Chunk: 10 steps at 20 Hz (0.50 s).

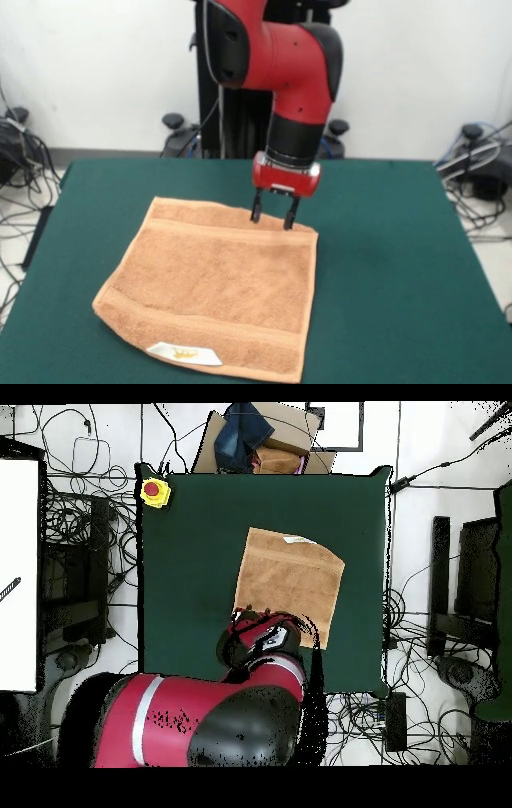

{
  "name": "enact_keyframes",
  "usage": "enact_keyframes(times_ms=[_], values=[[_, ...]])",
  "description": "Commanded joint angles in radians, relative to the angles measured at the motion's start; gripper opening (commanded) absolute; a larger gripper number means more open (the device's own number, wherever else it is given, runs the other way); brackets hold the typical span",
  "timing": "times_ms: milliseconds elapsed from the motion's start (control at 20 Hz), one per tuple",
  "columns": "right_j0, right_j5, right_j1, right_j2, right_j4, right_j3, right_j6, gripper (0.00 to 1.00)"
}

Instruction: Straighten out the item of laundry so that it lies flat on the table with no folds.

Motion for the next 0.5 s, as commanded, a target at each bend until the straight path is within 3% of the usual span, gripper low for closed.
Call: enact_keyframes(times_ms=[50, 300, 500], values=[[0.036, 0.004, 0.126, -0.028, 0.083, -0.128, 0.087, 1.0], [0.061, -0.018, 0.222, -0.069, 0.135, -0.208, 0.09, 1.0], [0.057, -0.012, 0.242, -0.06, 0.146, -0.246, 0.075, 1.0]])
